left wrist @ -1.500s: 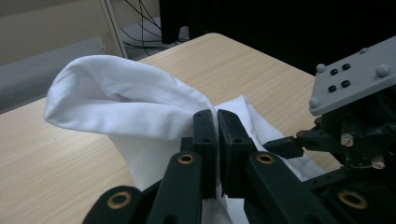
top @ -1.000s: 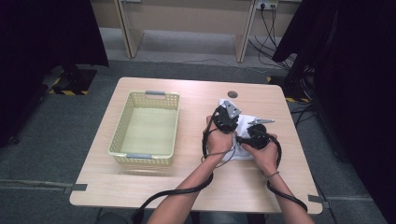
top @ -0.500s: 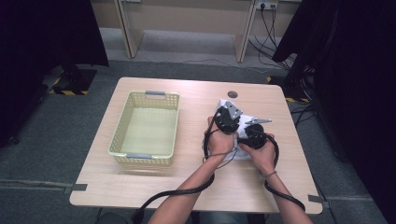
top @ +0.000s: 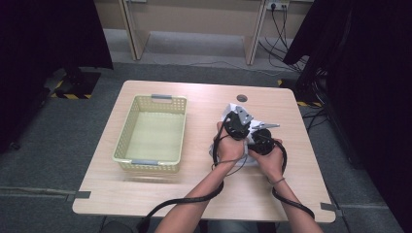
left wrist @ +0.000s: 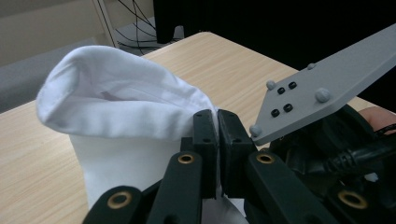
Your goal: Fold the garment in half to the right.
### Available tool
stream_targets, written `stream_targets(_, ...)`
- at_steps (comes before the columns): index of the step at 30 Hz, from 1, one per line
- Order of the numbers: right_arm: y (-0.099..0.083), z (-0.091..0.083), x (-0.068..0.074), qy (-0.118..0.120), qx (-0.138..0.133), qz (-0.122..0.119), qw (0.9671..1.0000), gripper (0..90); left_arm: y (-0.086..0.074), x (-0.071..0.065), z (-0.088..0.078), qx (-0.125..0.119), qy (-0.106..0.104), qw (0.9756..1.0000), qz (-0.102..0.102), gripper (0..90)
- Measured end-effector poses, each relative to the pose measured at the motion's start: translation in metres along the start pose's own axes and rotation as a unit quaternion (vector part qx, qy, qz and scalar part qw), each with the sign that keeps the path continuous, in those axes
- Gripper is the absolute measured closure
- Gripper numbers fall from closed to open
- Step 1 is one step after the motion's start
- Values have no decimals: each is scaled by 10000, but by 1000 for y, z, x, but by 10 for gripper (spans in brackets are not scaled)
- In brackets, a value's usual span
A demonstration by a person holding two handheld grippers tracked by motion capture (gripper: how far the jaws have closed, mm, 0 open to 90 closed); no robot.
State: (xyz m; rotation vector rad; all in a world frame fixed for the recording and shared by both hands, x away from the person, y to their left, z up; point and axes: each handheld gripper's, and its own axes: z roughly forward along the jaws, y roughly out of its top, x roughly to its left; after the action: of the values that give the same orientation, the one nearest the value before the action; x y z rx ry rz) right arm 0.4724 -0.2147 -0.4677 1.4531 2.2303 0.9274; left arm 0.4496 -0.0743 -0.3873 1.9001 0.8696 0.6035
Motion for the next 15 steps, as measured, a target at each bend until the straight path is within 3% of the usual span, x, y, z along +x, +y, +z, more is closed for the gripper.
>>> stream_targets(15,4,-4,-4,225,88,57,9997,367,-4,3,3,70,69,10000,5,864)
